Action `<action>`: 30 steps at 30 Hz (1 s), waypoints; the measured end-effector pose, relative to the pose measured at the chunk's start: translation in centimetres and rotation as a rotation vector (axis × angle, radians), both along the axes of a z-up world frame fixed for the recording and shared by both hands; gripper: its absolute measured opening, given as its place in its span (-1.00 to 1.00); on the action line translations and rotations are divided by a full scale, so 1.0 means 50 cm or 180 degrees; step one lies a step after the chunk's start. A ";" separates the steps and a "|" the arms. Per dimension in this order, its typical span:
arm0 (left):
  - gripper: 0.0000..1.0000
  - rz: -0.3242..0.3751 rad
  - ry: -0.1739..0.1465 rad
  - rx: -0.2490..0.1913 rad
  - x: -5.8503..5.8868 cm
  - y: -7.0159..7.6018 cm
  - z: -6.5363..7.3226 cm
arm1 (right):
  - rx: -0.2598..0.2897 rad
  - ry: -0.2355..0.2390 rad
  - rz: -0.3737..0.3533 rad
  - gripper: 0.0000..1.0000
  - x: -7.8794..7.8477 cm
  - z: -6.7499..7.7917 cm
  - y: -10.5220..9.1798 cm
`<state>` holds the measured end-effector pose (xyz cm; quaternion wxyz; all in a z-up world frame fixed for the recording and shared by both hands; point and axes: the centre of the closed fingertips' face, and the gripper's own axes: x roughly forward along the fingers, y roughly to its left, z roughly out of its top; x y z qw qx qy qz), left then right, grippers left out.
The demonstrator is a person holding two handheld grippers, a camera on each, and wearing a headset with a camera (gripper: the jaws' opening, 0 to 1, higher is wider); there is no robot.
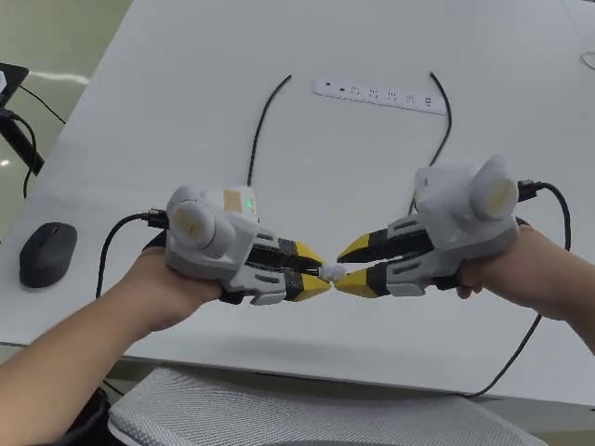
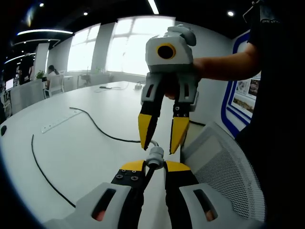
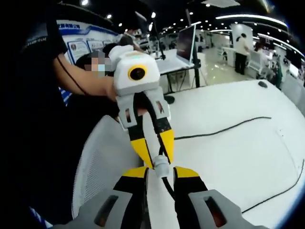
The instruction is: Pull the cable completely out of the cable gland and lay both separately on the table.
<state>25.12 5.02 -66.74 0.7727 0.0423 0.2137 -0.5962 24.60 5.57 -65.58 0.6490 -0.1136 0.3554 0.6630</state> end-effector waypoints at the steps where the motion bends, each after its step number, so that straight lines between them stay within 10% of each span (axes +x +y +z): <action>1: -0.70 0.0000 -0.0009 -0.0004 0.000 0.000 0.002 | 0.0085 0.0136 -0.0072 -0.67 0.002 0.005 0.000; 5: -0.70 -0.0003 -0.0032 -0.0027 -0.001 0.000 0.012 | 0.0279 0.0357 -0.0287 -0.64 0.022 0.016 -0.005; 12: -0.70 -0.0009 -0.0086 0.0012 -0.001 0.004 0.016 | 0.0573 0.1171 -0.0474 -0.63 0.022 0.018 -0.015; 30: -0.70 -0.0099 -0.0077 0.0092 -0.009 -0.008 0.018 | 0.0710 0.1943 -0.0206 -0.69 -0.006 0.012 -0.006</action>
